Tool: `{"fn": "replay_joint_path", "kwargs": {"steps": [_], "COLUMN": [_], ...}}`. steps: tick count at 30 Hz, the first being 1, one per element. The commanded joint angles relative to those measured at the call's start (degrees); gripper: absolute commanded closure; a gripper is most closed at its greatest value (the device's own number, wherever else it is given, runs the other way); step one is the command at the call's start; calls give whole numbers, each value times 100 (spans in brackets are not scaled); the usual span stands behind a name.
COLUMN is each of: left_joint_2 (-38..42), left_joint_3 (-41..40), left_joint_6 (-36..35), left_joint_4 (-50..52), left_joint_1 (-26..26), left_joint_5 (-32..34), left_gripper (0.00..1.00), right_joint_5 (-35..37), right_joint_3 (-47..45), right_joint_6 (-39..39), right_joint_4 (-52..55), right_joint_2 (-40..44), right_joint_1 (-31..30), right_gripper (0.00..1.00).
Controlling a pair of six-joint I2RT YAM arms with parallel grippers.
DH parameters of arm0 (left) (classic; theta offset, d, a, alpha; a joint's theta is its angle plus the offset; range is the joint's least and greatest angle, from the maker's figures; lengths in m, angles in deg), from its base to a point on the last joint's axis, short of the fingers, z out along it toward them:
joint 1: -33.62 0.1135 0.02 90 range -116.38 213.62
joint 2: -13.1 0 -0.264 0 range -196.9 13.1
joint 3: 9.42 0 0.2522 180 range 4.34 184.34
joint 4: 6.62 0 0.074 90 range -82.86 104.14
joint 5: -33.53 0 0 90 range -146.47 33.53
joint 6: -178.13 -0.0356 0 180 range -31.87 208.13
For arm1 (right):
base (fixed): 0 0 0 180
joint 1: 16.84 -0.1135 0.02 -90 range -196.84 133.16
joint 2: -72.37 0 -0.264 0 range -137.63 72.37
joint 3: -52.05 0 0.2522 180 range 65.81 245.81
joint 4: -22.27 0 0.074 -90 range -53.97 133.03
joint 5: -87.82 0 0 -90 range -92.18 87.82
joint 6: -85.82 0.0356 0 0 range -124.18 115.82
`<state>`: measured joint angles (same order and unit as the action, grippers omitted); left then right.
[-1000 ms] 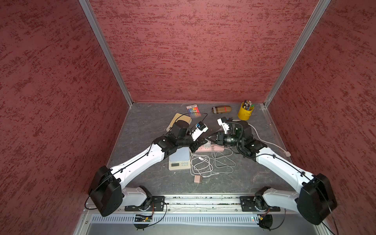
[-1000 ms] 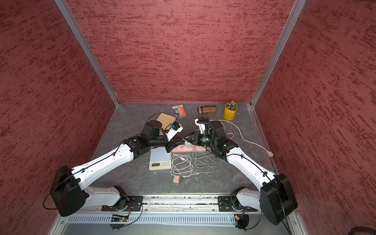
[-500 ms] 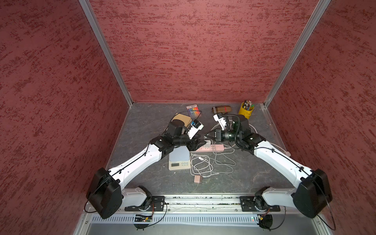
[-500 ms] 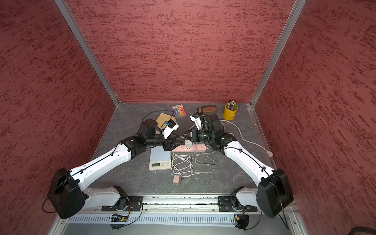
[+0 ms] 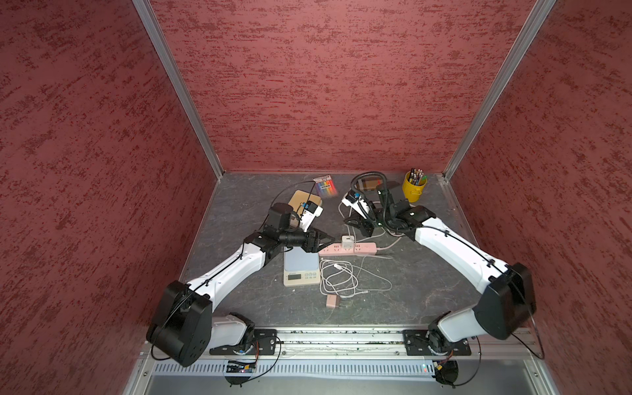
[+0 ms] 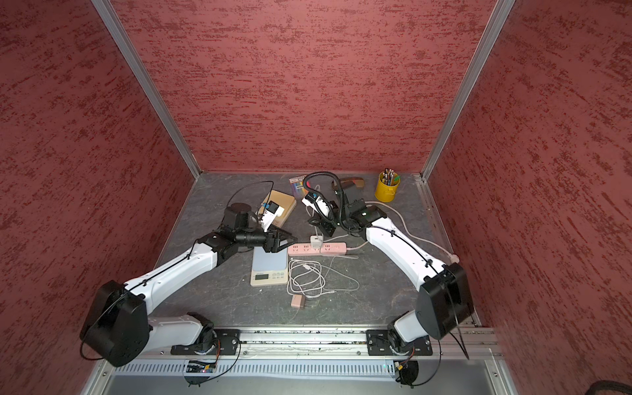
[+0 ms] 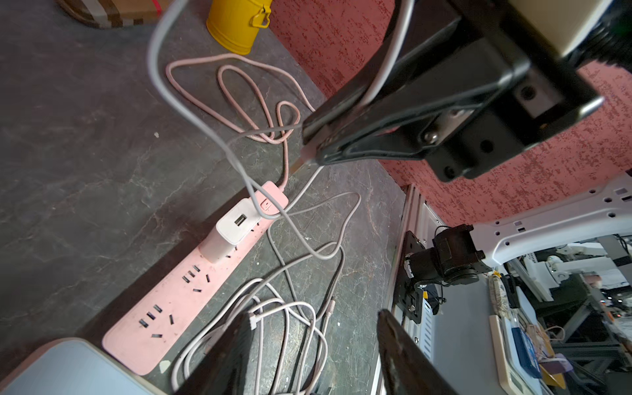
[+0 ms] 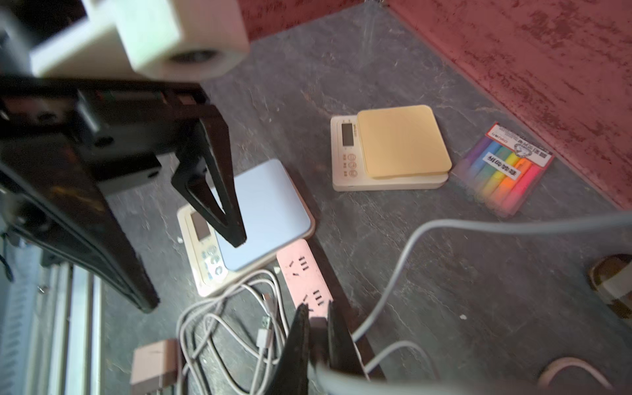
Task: Charge the electronic scale
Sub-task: Insert the charging cable into the plug.
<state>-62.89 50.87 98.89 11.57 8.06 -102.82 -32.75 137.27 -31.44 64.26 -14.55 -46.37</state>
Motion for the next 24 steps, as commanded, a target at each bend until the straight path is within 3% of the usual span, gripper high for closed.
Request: {"fn": "replay_joint_path", "kwargs": {"steps": [1, 11, 24], "left_joint_2": [-276, -1111, -1699], "left_joint_3": [-57, 9, 172], "left_joint_6": [313, 826, 866], "left_joint_4": [-302, -999, -1184], "left_joint_1": [34, -54, -54], "left_joint_5": [-288, -390, -471], "left_gripper": [40, 41, 41], "right_joint_5": [163, 153, 191], "right_joint_3": [34, -204, -270], "right_joint_6": [-1384, -1869, -2062], "right_joint_4": [414, 329, -87], "right_joint_2": [-148, -597, -1053], "right_joint_1": [-77, -78, -69], "right_gripper": [100, 100, 100]}}
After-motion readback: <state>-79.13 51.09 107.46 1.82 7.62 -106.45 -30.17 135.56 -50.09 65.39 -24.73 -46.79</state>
